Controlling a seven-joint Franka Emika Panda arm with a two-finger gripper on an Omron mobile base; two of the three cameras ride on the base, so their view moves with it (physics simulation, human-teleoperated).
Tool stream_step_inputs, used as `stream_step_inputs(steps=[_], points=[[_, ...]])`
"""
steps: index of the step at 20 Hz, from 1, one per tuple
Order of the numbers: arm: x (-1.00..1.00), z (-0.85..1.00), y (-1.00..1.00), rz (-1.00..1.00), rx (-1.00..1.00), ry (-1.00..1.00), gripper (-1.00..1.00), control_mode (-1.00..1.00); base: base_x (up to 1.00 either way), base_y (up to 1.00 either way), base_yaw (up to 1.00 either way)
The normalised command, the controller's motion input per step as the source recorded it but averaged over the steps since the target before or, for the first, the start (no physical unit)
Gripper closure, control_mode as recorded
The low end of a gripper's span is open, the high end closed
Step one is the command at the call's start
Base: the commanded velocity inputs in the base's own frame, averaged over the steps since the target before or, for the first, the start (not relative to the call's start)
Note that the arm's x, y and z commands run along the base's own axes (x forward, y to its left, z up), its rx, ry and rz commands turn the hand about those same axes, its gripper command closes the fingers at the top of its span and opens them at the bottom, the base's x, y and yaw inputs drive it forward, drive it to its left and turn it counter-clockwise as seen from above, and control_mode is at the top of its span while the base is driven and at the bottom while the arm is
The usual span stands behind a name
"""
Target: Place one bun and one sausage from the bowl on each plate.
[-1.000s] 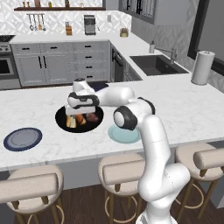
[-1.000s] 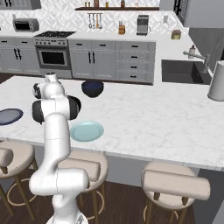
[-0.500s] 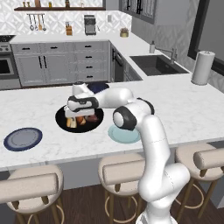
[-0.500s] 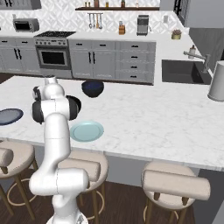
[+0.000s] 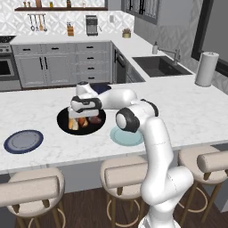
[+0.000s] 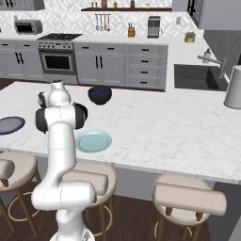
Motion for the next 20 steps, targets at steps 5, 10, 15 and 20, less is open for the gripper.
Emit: stream_step_inputs(steps=[5,10,15,20], points=[[0.0,-0.41,-0.07,0.0,0.0,0.0,-1.0,-1.0,0.0,0.0,0.0],[0.0,-0.4,0.0,0.0,0.0,0.0,-1.0,-1.0,0.0,0.0,0.0],[0.0,0.0,0.0,0.0,0.0,0.0,1.0,-1.0,0.0,0.0,0.0],[0.0,0.0,0.0,0.0,0.0,0.0,1.0,-1.0,0.0,0.0,0.0]])
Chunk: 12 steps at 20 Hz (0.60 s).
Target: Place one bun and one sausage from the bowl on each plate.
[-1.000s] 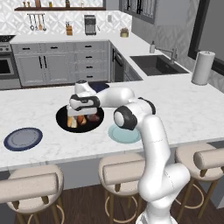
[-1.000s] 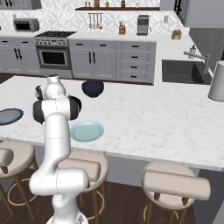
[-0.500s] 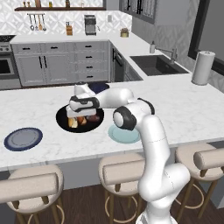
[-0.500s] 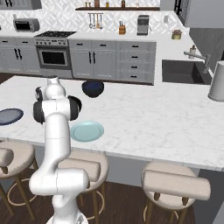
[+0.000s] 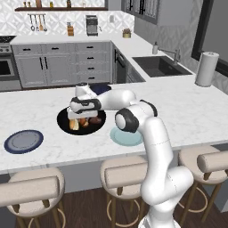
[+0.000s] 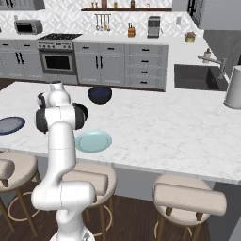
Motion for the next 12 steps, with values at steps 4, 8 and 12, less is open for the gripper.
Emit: stream_step_inputs(steps=[4,8,12], points=[[0.0,0.01,0.0,0.0,0.0,0.0,1.0,-1.0,0.0,0.0,0.0],[-0.18,0.71,-0.02,0.0,0.02,-0.07,1.0,-1.0,0.0,0.0,0.0],[-0.7,0.93,-0.2,0.0,0.07,-0.1,1.0,-1.0,0.0,0.0,0.0]])
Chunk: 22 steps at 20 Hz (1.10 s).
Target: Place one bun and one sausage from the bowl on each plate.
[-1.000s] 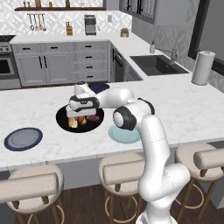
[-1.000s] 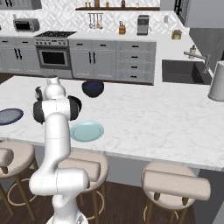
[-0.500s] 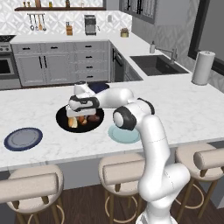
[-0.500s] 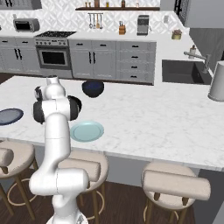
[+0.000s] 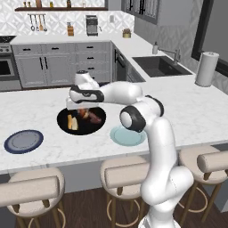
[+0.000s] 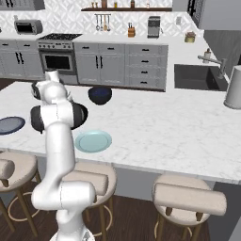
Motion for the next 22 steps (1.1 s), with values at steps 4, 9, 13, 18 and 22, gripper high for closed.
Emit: stream_step_inputs(steps=[4,9,13,18,22], points=[[-1.0,0.39,-0.74,0.0,0.02,-0.01,1.0,-1.0,0.0,0.0,0.0],[-0.79,0.04,-0.95,0.0,0.0,-0.01,1.0,-1.0,0.0,0.0,0.0],[-0.25,0.0,-1.0,-0.01,0.0,0.0,1.0,-1.0,0.0,0.0,0.0],[-0.04,0.0,-0.97,-0.01,0.0,0.0,1.0,-1.0,0.0,0.0,0.0],[0.0,0.0,-0.97,0.0,0.0,0.0,1.0,-1.0,0.0,0.0,0.0]])
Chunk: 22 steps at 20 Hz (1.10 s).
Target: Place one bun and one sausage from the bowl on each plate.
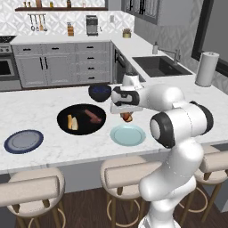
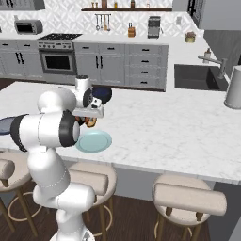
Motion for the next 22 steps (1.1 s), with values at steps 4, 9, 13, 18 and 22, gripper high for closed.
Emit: stream_step_inputs(steps=[4,9,13,18,22], points=[[-0.06,-0.16,-0.43,0.0,0.0,0.07,1.0,-1.0,0.0,0.0,0.0],[-0.19,-0.31,-0.2,0.0,0.0,0.08,1.0,-1.0,0.0,0.0,0.0],[0.0,-0.26,-0.09,0.0,0.0,0.0,1.0,-1.0,0.0,0.0,0.0],[0.0,-0.29,-0.04,0.0,0.0,0.0,1.0,-1.0,0.0,0.0,0.0],[-0.04,-0.33,-0.01,0.0,0.0,0.0,1.0,-1.0,0.0,0.0,0.0]])
